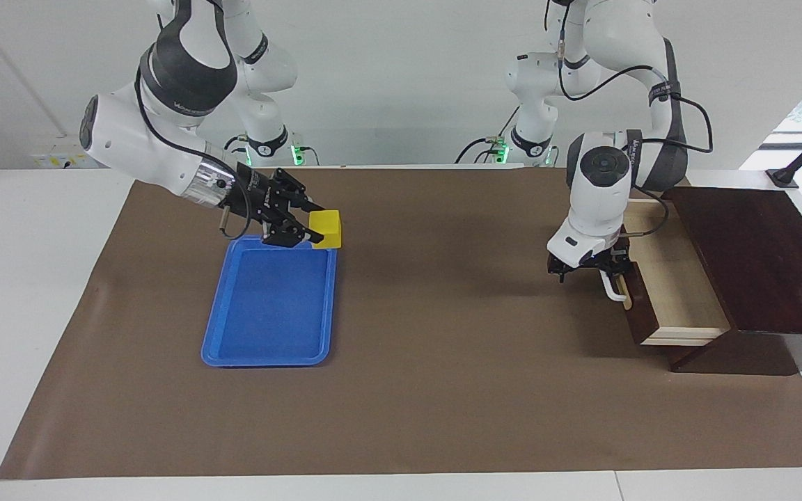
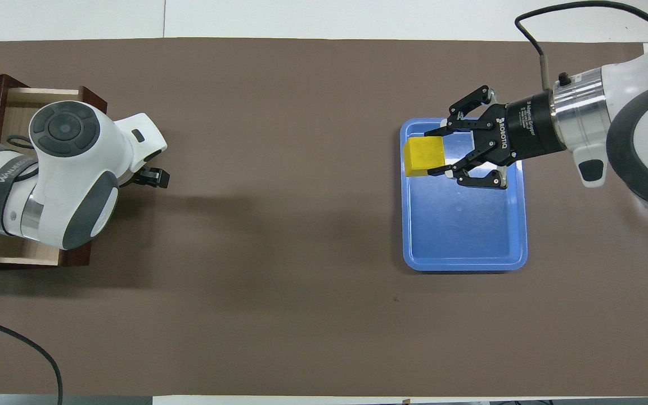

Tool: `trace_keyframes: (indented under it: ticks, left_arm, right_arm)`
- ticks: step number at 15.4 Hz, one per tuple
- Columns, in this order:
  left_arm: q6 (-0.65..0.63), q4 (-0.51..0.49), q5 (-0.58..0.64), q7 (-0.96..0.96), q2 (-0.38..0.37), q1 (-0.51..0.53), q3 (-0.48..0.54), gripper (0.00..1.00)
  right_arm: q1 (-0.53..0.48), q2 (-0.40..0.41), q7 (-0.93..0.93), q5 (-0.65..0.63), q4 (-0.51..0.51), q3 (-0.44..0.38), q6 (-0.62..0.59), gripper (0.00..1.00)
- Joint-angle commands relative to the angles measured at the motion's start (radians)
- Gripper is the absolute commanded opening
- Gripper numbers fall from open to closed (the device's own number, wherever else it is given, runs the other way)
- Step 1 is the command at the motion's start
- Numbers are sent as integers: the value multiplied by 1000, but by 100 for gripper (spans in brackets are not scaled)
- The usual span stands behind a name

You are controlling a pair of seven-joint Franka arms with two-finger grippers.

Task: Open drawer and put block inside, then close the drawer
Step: 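Lift the yellow block with the right gripper while the left gripper pulls the drawer open, then carry the block toward the left gripper and grasp it with the left gripper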

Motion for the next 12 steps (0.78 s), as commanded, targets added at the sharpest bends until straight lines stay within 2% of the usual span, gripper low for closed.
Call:
trace_keyframes:
  ticks: [1,6,9,10,12]
  left_arm:
    - [-106,95,-22,52,14,-3,6,100]
    - [-206,190,-22,53,15,-13,6,100]
    - [-222,209,-22,53,-5,-15,3,100]
    - [-234,223,-48,49,-20,-13,3,100]
    - [-271,270,-183,13,-41,-9,11,100]
  right_arm:
    - [2,5,24,-37,19,3,-4,0]
    - [2,5,22,-37,19,3,-2,0]
    - [2,5,22,-37,19,3,-2,0]
    - [2,5,22,-37,19,3,-2,0]
    - [3,5,22,-37,19,3,-1,0]
